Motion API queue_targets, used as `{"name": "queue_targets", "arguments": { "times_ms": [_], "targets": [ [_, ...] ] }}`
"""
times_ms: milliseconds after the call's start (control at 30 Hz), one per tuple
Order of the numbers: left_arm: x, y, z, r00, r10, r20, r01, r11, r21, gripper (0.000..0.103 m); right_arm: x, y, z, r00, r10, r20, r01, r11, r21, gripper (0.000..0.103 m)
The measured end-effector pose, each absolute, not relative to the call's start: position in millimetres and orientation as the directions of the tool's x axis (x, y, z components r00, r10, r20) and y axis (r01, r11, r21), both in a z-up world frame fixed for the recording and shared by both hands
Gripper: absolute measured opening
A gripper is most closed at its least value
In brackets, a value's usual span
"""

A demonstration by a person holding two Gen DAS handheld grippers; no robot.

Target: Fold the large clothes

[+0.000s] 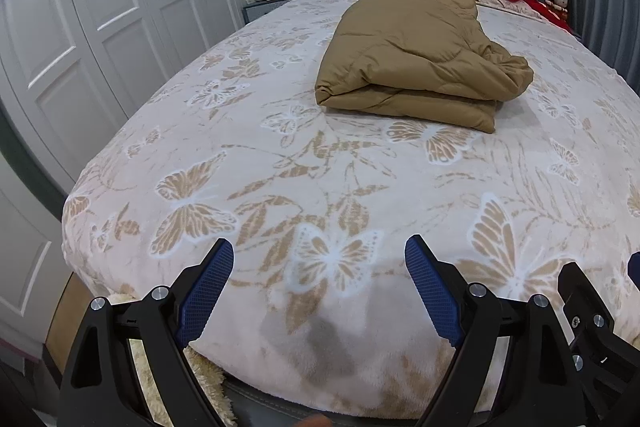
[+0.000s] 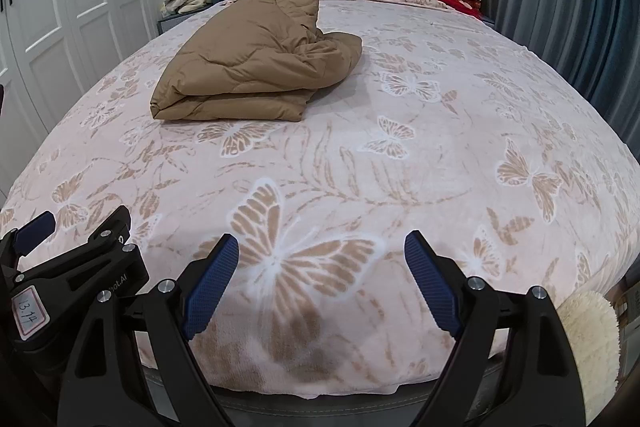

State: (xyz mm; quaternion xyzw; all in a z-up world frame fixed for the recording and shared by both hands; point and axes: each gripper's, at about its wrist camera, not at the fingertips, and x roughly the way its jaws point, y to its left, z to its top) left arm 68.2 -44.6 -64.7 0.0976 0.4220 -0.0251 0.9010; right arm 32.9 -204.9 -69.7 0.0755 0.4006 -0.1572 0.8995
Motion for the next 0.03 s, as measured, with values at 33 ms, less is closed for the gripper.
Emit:
{"name": "queue_targets", "arguments": {
  "times_ms": [33],
  "targets": [
    [68.4,-44.4,-64.5,0.641,0.037,-0.766,0.128,0.98,0.154,0.084,32.5,-205.1,-70.2,0.629,-0.223,-0.745,0.345,0.938,0.01,0.083]
  ]
}}
